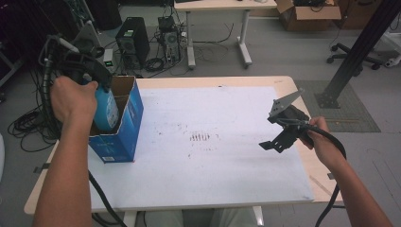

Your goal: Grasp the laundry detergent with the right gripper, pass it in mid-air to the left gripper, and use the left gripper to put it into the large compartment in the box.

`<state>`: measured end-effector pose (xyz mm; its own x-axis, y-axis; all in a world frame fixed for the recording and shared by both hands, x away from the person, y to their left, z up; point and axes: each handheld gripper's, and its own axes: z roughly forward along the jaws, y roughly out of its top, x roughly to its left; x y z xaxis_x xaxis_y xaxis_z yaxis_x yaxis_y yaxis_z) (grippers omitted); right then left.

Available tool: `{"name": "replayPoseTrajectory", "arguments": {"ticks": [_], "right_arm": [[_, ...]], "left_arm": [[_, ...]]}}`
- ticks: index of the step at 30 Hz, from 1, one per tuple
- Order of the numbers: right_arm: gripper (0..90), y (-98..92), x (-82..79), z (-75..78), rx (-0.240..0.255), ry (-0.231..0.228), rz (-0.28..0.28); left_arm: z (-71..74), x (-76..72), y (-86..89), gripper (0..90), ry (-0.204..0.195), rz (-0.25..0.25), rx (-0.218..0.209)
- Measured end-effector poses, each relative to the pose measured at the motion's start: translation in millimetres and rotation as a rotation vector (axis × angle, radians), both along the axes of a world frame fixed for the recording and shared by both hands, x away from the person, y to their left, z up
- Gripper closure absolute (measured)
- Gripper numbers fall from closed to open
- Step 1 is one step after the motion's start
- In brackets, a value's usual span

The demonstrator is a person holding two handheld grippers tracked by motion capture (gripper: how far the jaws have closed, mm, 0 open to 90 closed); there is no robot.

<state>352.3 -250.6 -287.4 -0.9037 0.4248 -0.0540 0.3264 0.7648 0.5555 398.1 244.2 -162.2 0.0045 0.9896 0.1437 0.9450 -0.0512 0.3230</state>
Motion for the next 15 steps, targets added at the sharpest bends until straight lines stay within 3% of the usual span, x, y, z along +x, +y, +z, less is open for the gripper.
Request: {"name": "replayPoseTrajectory", "arguments": {"ticks": [8, 15], "right_arm": [[2.5, -2.0, 3.0, -6.3, -0.013, 0.018, -0.022], [2.6, 1.1, 5.6, -12.4, -0.024, 0.033, -0.025]], "left_arm": [[-40.4, 5.9, 6.8, 38.1, 0.015, -0.020, -0.007], [-66.9, 12.1, 7.9, 38.1, 0.029, -0.038, -0.008]]}}
